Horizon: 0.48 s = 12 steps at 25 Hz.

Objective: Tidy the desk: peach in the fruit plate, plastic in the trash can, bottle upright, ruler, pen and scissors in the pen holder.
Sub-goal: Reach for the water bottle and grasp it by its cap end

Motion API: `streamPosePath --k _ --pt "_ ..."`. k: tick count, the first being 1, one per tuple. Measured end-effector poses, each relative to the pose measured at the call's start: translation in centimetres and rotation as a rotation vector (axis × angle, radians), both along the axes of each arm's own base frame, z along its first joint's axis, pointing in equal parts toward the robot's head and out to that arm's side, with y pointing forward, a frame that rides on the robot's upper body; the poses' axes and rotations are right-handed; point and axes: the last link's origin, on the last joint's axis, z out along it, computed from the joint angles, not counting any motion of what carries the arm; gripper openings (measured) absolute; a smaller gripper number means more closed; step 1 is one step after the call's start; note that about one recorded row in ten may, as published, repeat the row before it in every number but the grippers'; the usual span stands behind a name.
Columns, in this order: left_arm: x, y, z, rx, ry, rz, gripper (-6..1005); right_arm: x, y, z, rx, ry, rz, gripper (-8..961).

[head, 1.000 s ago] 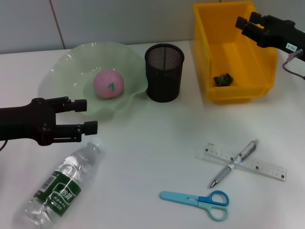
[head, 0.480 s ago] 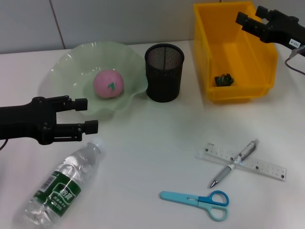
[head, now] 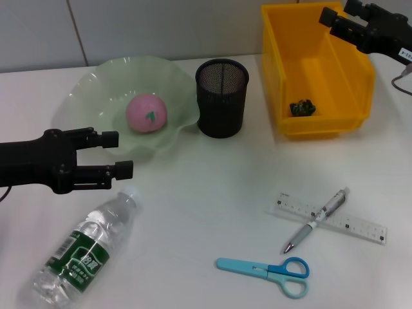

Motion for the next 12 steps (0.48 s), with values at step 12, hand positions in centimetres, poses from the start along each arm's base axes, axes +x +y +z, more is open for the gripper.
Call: streamPosePath --k 12 --pt "0.2 0.0 -0.2 -0.004 -0.005 0.004 829 -0.5 -3.5 -0.2 -0.313 -0.059 0.149 744"
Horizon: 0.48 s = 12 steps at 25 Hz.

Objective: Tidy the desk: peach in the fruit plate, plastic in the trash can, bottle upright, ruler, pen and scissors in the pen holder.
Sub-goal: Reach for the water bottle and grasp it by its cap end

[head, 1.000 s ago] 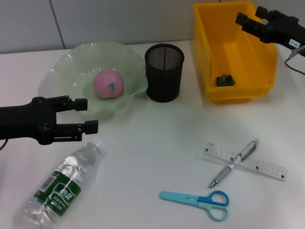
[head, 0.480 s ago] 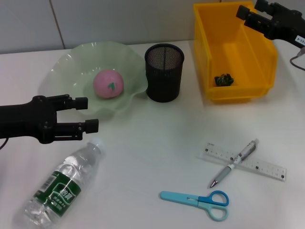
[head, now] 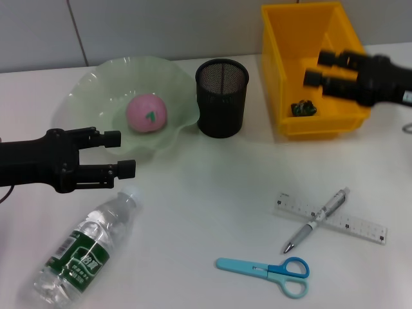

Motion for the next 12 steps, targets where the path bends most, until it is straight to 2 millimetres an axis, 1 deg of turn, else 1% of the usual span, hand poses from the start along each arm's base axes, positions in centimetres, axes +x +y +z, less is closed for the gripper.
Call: streamPosePath --k 7,12 --pt "-0.2 -0.1 0.0 -0.002 0.000 0.009 829 0.4 -1.9 -1.1 -0.211 -0.145 0.047 743" --pt "-0.4 -0.3 0.0 -0.002 0.002 0.016 829 0.4 -3.2 -2.1 -0.336 -0.215 0.107 742"
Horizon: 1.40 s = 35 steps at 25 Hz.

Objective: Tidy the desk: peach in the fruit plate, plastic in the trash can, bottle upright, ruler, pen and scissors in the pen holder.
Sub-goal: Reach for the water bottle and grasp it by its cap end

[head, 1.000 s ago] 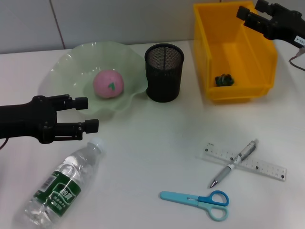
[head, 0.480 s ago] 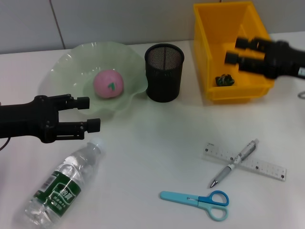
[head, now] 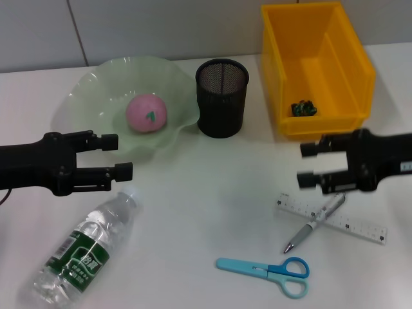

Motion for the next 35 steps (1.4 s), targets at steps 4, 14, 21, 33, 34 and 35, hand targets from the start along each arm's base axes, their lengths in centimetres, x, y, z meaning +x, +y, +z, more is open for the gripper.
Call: streamPosePath --k 4,14,21,33,34,35 --pt "-0.2 -0.1 -0.3 -0.009 0.008 0.012 830 0.3 -0.6 -1.2 -0.042 -0.062 0.041 741" --pt "0.7 0.2 -0.2 -0.037 0.015 0.025 830 0.5 -0.7 -1.9 -0.044 -0.097 0.059 741" --pt "4.0 1.5 0.0 -0.089 0.172 0.064 830 1.0 -0.4 -2.1 -0.038 -0.139 0.049 740" --pt "10.6 4.7 -1.8 -0.159 0.612 0.205 829 1.1 -0.2 -1.8 -0.028 -0.163 0.064 741" --pt "11.0 5.0 -2.0 -0.154 0.650 0.222 829 1.1 -0.2 -1.8 -0.028 -0.164 0.066 741" --pt "11.3 5.2 -2.4 -0.153 0.694 0.242 829 1.1 -0.2 -1.8 -0.028 -0.166 0.068 741"
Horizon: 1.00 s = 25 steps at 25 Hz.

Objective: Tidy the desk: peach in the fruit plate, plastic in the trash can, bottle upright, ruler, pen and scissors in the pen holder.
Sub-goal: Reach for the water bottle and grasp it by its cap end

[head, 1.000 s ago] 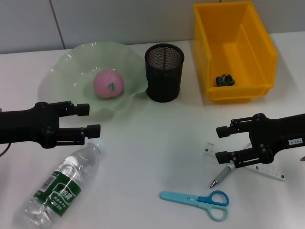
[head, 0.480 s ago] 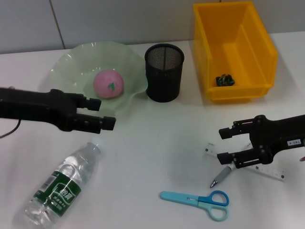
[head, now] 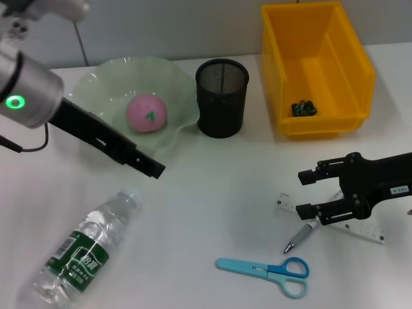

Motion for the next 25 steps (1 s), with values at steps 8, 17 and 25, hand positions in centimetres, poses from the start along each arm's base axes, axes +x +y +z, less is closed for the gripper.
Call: streamPosePath --k 8,17,25 --pt "1.5 0.6 -2.2 0.008 0.193 0.089 830 -0.2 0.3 0.4 0.010 -0.014 0.024 740" --pt "0.8 0.8 -3.4 0.051 0.250 0.200 830 -0.4 0.6 0.4 0.005 -0.031 0.050 740" --pt "-0.2 0.7 -4.1 0.057 0.268 0.236 829 -0.9 1.0 0.4 0.000 -0.041 0.076 741"
